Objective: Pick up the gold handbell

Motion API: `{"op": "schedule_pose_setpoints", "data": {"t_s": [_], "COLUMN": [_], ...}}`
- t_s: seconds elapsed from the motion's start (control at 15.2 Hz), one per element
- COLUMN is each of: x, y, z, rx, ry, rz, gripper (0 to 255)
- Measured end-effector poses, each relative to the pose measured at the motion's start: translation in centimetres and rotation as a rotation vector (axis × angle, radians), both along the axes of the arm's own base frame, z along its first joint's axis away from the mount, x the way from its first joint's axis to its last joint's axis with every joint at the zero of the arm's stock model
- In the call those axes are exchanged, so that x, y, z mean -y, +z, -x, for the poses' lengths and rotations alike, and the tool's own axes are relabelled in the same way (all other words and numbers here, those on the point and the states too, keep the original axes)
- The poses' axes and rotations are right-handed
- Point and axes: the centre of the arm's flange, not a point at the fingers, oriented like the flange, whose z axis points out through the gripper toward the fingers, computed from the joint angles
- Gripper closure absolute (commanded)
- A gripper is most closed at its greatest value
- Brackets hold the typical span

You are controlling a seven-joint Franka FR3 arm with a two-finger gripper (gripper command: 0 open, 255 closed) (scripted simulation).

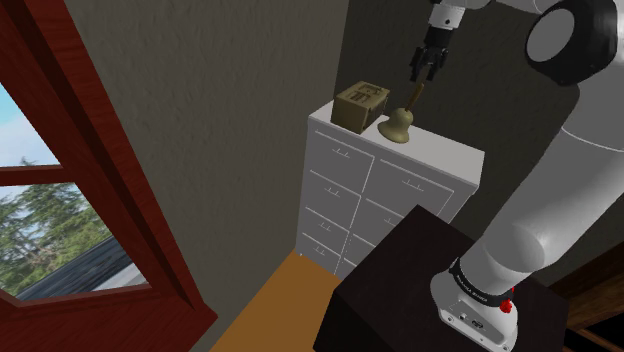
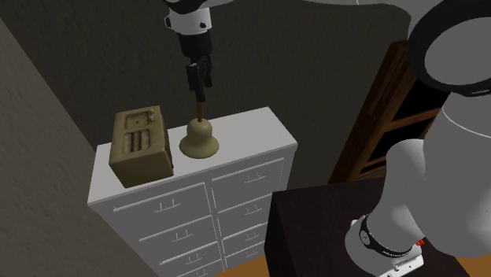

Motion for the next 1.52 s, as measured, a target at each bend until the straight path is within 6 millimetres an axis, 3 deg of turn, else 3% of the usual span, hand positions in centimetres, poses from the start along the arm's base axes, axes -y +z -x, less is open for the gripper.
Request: {"op": "schedule_pose_setpoints", "data": {"t_s": [0.4,0.92,0.99,1.52], "x": [7.6,8.5,8.5,8.5], "y": [-1.9,-5.4,-5.8,-6.1], "z": [-2.0,-2.4,-2.3,-2.4], "rx": [-0.016,-0.017,-0.017,-0.016], "ry": [-0.028,-0.029,-0.029,-0.029], "rz": [-0.021,-0.025,-0.025,-0.024], "gripper": [0,0,255,255]}}
